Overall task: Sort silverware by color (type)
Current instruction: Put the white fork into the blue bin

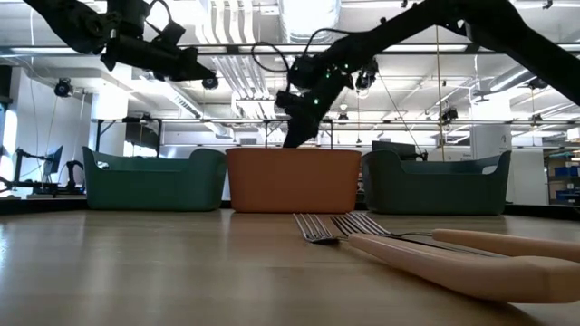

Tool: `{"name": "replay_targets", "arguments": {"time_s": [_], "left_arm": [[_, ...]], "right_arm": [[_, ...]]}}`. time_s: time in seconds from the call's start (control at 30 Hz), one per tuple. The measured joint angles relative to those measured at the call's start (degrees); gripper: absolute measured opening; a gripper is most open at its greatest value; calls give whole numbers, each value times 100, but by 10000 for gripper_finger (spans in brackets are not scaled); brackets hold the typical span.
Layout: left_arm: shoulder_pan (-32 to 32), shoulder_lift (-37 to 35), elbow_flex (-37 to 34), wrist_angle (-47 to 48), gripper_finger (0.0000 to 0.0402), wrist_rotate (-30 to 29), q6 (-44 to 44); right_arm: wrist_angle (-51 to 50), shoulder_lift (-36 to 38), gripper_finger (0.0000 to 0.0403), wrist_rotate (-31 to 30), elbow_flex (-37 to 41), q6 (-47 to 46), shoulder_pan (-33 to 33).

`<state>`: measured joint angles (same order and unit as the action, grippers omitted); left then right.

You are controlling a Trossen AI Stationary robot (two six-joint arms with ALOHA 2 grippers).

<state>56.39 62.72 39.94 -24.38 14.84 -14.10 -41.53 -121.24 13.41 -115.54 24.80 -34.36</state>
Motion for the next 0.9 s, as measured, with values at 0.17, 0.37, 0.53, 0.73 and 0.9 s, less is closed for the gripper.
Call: {"name": "replay_targets", "arguments": {"time_s": [0.17,0.37,0.53,0.73,0.9], "left_arm": [[-184,-2,0,26,78,577,147],[-682,-2,0,138,78,628,197],[-1148,-2,0,257,78,635,122],[-1568,-2,0,310,78,635,130],[-1933,-2,-42,509,78,637,157]], "right_arm": [[-696,25,27,-4,-506,-132,47],[-2169,111,27,6,-1098,-431,245],[-3071,340,27,21,-1229,-1222,467],[-3657,634,27,70,-1087,-2117,950],[-3939,780,27,70,-947,-2631,1454]]}}
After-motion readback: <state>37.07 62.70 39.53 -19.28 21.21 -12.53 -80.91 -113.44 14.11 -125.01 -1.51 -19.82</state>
